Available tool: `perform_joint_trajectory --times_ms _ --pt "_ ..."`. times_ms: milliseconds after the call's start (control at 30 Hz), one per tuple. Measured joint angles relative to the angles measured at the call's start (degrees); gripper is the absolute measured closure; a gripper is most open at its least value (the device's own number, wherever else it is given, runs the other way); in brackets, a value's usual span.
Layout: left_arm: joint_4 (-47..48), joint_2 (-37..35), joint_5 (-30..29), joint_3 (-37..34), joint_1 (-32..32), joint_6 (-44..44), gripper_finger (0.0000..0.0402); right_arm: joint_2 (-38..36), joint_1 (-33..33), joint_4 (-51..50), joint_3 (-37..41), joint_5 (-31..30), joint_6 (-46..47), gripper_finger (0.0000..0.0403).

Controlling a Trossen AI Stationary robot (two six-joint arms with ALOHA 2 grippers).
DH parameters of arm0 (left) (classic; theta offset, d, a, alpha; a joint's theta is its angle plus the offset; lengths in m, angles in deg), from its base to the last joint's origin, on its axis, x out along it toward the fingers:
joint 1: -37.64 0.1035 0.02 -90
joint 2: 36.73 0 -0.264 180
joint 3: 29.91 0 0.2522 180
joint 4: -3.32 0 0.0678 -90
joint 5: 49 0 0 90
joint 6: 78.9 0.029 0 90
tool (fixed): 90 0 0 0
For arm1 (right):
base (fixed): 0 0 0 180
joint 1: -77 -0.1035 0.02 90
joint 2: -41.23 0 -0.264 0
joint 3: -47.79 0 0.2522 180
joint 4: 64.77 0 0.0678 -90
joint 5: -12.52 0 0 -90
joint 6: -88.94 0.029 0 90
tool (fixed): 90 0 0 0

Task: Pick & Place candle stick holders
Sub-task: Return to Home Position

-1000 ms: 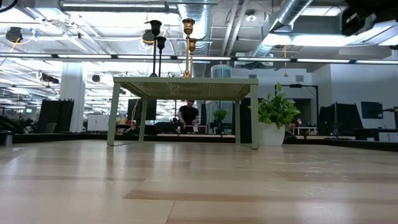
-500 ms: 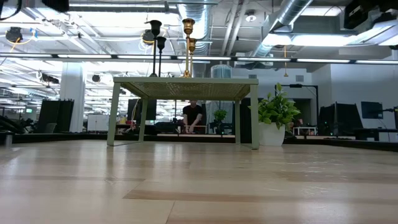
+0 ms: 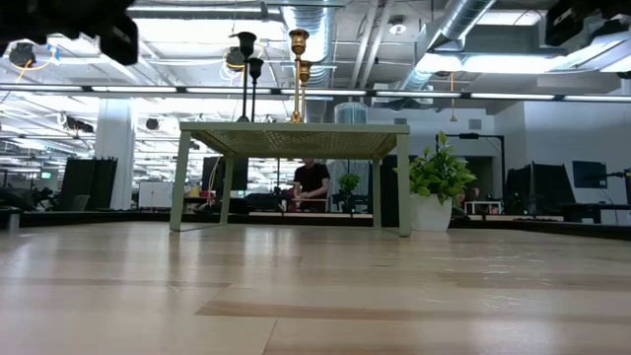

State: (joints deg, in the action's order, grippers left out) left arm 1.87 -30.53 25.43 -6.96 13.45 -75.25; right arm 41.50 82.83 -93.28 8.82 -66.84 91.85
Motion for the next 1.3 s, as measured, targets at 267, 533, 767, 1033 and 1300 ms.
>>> perform_joint_trajectory --times_ms 267,533,767,1033,1300 --pt "0.1 4.8 17.53 4.14 16.62 -3.97 0.0394 0.0 0.01 -1.98 0.0 0.02 1.46 0.0403" --pt "12.15 2.56 32.43 10.71 27.43 -6.79 0.0394 -0.02 0.02 -2.83 0.0 0.02 1.68 0.0403" --pt "16.3 -4.9 36.65 11.21 28.0 -5.05 0.0394 -0.02 0.02 -2.83 0.0 0.04 2.16 0.0403" --pt "16.7 -5.34 35.2 11.63 27.98 -5.64 0.0394 -0.02 0.0 -2.96 0.0 0.61 2.71 0.0403" --pt "15.31 -6.14 34.44 11.65 27.98 -1.65 0.0394 -0.02 0.0 -3.35 -2.82 1.5 4.11 0.0403"
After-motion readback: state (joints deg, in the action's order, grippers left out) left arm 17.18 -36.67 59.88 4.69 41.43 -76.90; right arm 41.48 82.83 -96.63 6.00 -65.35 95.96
